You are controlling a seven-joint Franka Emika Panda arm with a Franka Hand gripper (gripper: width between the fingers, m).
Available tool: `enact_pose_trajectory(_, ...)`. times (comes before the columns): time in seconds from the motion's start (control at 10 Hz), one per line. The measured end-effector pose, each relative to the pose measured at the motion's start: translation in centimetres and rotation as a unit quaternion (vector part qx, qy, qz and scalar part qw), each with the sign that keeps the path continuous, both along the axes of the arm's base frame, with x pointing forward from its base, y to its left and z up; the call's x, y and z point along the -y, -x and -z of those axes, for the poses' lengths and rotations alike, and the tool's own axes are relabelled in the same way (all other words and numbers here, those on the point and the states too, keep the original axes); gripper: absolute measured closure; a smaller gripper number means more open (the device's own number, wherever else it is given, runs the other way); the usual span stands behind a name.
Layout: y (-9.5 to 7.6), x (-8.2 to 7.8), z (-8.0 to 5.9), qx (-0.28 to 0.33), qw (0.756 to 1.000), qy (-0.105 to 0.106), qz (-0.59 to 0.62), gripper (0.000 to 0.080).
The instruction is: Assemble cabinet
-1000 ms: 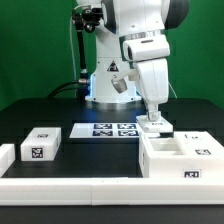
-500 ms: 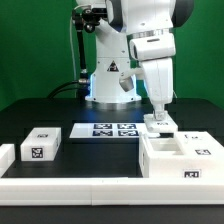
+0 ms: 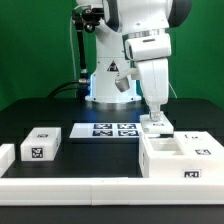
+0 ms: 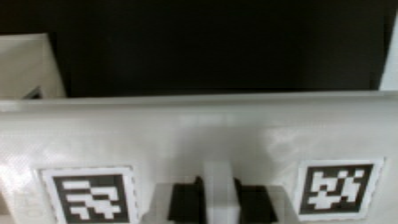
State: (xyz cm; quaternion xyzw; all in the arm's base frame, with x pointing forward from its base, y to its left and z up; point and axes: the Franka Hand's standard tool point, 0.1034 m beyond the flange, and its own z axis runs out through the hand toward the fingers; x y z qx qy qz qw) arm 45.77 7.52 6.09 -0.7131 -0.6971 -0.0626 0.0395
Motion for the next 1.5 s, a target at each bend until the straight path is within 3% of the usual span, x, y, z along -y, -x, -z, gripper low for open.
enact_pose_trajectory(0.7, -0.27, 0.13, 0.53, -0.024, 1.0, 0.0, -0.005, 0.0737)
enact_pose_trajectory(1.5, -0.48, 0.74, 0.14, -0.041, 0.999, 0.006, -0.016, 0.0737)
